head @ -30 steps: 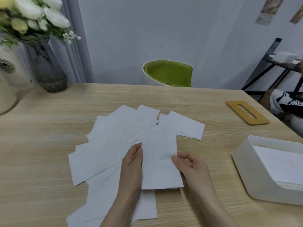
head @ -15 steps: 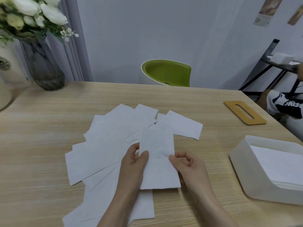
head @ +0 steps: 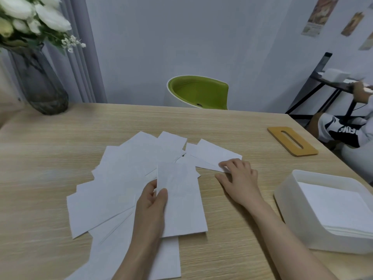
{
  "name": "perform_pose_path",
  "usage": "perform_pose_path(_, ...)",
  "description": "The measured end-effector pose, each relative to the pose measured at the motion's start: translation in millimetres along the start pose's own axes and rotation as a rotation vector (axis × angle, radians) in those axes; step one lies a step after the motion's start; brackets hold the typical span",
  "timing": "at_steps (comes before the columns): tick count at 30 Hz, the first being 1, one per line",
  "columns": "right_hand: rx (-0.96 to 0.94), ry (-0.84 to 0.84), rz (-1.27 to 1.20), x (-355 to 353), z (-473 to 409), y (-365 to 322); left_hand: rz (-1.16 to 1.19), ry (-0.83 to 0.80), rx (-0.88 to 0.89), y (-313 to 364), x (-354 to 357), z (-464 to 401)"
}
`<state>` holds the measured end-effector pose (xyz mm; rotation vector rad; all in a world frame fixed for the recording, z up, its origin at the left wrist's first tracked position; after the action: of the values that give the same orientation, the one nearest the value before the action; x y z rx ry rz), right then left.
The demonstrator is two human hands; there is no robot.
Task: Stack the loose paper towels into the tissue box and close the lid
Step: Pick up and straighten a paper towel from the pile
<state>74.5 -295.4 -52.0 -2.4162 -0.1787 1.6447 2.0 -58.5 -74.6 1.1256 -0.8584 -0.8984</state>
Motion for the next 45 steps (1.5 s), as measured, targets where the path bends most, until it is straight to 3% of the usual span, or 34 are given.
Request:
perform_pose_path(6, -0.056, 0.060, 0.077, -14, 29, -1, 0.014, 0.005, -0.006, 1, 0, 0)
perform_pose_path(19, 0.094, -0.024, -0.008, -46, 125, -16, 0.002, 0.008, -0.006, 1, -1, 3)
perform_pose_path(24, 0.276, 0.068, -0.069, -57, 105, 2, -0.004, 0.009, -0.004, 1, -1, 3)
perform_pose_path(27, 0.428, -0.023, -0.060, -53, 96, 18, -0.010, 0.016, 0.000, 2, -1, 2)
perform_pose_path(36, 0.640, -0.214, -0.306, -40, 86, 24, -0.007, 0.006, -0.014, 4, -1, 4)
perform_pose_path(41, 0.656, -0.177, -0.530, -37, 86, 16, -0.001, 0.003, -0.020, 5, -1, 4)
perform_pose_path(45, 0.651, -0.131, -0.573, -35, 87, 15, -0.016, -0.001, -0.013, 5, -1, 5)
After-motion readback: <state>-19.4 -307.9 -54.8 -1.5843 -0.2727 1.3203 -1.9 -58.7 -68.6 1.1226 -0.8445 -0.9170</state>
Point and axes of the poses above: each hand's wrist, its own z-axis away from the middle knuckle, its own x-axis out of the palm, y = z × x, the point moved 5 cm from there along -z, towards the middle knuckle, and after that the axes turned 12 degrees about y, right-handed, at the moved point
